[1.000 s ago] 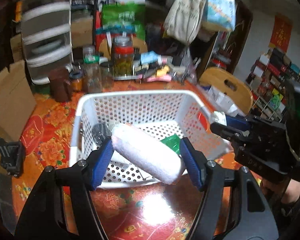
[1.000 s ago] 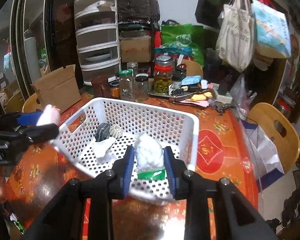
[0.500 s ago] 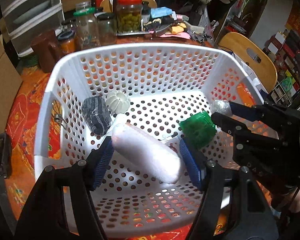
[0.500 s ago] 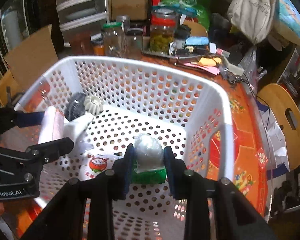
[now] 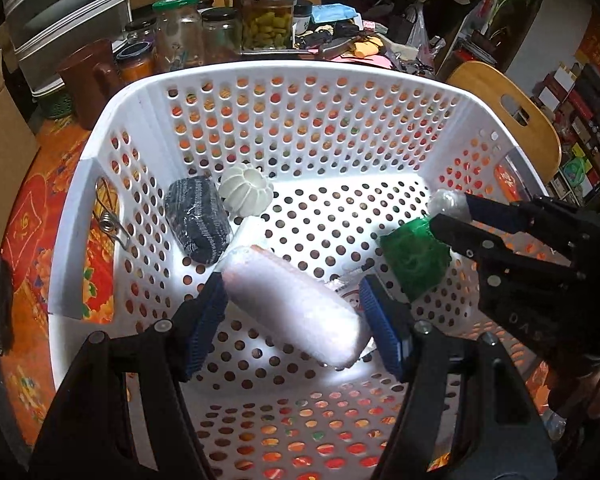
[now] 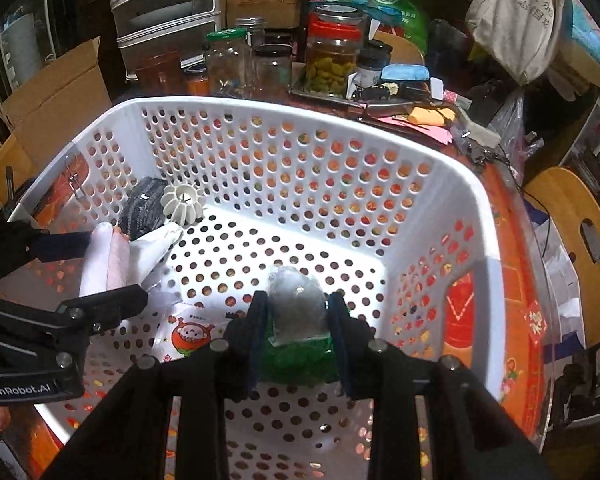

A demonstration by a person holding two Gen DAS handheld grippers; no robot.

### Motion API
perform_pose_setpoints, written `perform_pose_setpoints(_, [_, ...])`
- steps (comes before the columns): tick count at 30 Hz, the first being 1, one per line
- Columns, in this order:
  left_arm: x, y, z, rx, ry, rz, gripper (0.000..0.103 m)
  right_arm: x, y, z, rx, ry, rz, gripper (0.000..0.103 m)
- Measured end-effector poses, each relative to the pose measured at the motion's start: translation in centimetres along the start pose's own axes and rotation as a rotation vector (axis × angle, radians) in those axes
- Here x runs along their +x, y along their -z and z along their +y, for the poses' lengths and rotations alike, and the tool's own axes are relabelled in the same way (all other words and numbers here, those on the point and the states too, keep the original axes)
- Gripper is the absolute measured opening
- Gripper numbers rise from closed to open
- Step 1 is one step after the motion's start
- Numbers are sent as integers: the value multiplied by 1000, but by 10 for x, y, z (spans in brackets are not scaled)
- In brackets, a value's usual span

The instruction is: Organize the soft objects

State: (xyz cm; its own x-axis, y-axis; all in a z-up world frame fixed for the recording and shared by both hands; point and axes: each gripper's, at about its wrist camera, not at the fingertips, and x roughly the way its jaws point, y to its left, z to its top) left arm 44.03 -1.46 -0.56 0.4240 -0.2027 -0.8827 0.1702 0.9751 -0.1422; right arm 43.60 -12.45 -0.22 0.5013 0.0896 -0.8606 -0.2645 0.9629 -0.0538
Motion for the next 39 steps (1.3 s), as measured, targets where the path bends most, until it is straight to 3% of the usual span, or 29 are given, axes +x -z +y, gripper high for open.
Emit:
perform_pose_setpoints(2, [-1, 1, 1, -9, 23, -5, 68, -3, -1, -2, 6, -2, -11, 31])
perform_pose_setpoints(3, [-3, 1, 0, -14, 33, -9, 72, -5, -1, -3, 10, -2, -17, 39])
perform_pose_setpoints(7, [-16, 4, -4, -8, 64, -41, 82, -19, 0, -5, 29, -51, -57, 53])
perform_pose_setpoints(8, [-21, 5, -6, -2, 64, -51, 83, -24, 0, -6, 34, -51, -69, 60])
perform_pose_setpoints(9, [-27, 6, -8, 4, 71, -65, 85, -29, 0, -6, 38, -43, -81, 75])
perform_pose_setpoints(10, [-34, 8, -9, 9, 81, -82, 88, -35, 1, -8, 40, -31, -95, 84])
perform_pose_setpoints(12, [-48, 12, -13, 16, 63, -119, 103, -45, 3, -13, 56, -56, -111, 94])
perform_pose_setpoints(13, [-54, 14, -14, 21, 51, -141, 103, -50, 5, -17, 70, -75, -114, 99])
perform_pose_setpoints(22, [-129, 54, -14, 25, 17, -295, 103, -102, 39, -29, 129, -56, -182, 102])
perform_pose_setpoints(25, [-158, 74, -11, 15, -25, -349, 103, -119, 60, -22, 143, 24, -176, 102])
perform_pose_setpoints(30, [-203, 111, -14, 2, -31, -395, 103, -160, 104, -1, 102, 82, -282, 102])
perform_pose_setpoints(32, [-216, 129, -19, 4, -44, -390, 103, -179, 123, 7, 100, 67, -318, 102])
perform_pose_setpoints(35, [-238, 166, -29, 7, -3, -399, 103, -210, 150, 20, 94, 83, -362, 102])
perform_pose_setpoints(37, [-254, 193, -37, 17, 8, -430, 103, -228, 169, 29, 92, 99, -398, 102])
perform_pose_setpoints(39, [-271, 224, -47, 34, -30, -478, 103, -246, 189, 39, 94, 93, -412, 102])
